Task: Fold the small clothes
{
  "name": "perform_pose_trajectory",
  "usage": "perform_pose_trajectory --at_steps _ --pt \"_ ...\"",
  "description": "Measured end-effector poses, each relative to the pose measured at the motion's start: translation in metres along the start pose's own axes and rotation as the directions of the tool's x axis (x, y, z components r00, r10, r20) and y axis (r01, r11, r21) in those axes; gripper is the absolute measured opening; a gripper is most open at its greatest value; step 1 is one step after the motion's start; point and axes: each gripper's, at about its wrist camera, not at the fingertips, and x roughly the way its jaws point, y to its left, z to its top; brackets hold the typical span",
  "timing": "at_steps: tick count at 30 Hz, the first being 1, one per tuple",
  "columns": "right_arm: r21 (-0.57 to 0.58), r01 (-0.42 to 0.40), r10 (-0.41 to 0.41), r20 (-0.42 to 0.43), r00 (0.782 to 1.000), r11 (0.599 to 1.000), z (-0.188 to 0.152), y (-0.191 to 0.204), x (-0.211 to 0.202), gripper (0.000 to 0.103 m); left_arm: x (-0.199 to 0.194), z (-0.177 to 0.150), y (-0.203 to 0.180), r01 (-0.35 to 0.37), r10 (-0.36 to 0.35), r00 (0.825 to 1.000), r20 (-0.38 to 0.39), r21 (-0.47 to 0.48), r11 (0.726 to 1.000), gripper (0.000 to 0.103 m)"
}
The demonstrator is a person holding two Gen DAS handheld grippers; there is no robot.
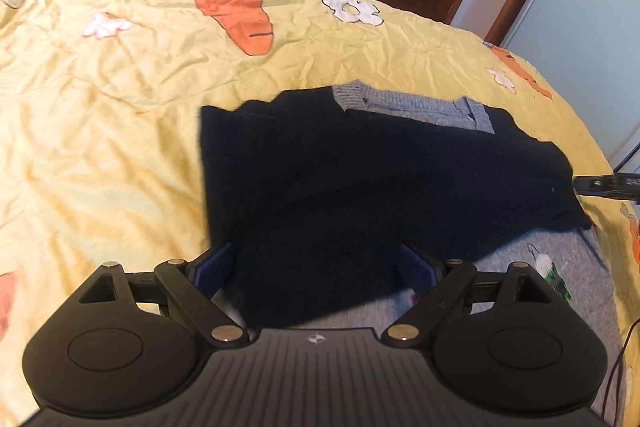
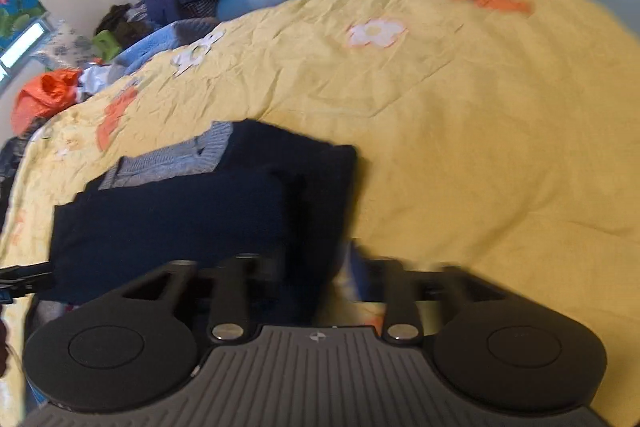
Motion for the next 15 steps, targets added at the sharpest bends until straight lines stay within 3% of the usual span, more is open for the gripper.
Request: perform_pose_trajectory --at_steps 1,3,7,11,15 --pt "-0.014 -0.018 0.018 0.014 1.000 1.000 -0.007 0.002 -0.014 0.051 -0.009 -0.004 0.002 0.001 -0.001 1.000 -0.003 -0.011 1.000 0.090" --pt "-0.053 -0.112 0.113 0.020 0.993 0.992 -0.028 0.009 -0.043 0.051 -0.029 -0.020 0.005 0.068 -0.068 0.998 -0.001 -0.049 0.996 0.090" --pt "-0.152 -0.168 0.162 -0.052 0.985 0.974 -0.091 0.037 -0.091 0.052 -0.069 -0.073 -0.003 0.174 -0.175 0.984 -0.014 -0.073 0.982 0.090" --pt "-0.138 -0.194 0.177 -0.124 0.976 0.971 -0.162 0.050 -0.132 0.052 -0.108 -0.138 -0.016 0.199 -0.201 0.979 -0.037 -0.050 0.979 0.090" --pt "-0.138 -0.174 0.155 -0.134 0.979 0.975 -0.226 0.054 -0.171 0.058 -0.140 -0.206 -0.023 0.189 -0.190 0.979 -0.075 -0.027 0.982 0.090"
